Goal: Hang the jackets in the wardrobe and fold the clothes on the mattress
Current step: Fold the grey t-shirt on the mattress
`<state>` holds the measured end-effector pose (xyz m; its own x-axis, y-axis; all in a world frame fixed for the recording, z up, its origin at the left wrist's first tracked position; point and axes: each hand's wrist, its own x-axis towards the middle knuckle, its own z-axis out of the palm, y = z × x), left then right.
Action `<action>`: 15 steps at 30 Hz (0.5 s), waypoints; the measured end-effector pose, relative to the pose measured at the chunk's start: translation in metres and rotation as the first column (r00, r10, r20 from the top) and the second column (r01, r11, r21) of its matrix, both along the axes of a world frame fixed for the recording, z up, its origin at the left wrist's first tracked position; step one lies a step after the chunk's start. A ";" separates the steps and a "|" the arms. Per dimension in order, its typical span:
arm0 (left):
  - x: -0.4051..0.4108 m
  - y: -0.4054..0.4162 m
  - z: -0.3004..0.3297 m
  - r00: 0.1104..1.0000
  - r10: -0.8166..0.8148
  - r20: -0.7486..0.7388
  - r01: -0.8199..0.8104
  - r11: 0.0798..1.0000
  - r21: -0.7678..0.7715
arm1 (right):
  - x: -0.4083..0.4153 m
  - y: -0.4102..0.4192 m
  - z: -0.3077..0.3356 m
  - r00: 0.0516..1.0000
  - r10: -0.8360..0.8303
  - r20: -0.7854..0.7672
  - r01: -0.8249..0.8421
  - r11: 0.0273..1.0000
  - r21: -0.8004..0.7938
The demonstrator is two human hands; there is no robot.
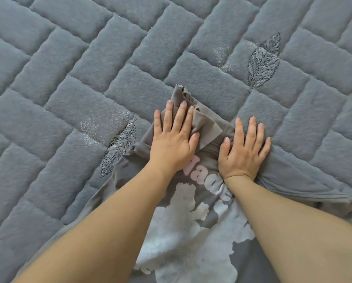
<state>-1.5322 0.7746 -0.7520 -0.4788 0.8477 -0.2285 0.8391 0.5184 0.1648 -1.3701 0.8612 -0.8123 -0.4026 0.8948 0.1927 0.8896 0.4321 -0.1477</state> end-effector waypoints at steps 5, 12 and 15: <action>0.036 -0.027 -0.018 0.994 0.102 -0.041 -0.095 0.984 0.150 | -0.002 -0.001 0.003 1.000 0.003 0.000 -0.003 1.000 -0.021; 0.098 -0.087 -0.041 0.990 0.122 -0.074 -0.120 0.992 0.028 | -0.003 -0.002 0.005 1.000 0.014 0.021 -0.014 1.000 -0.019; 0.099 -0.083 -0.042 0.990 0.122 -0.070 -0.121 0.992 0.021 | -0.002 -0.001 0.008 1.000 0.001 0.018 0.000 0.999 -0.042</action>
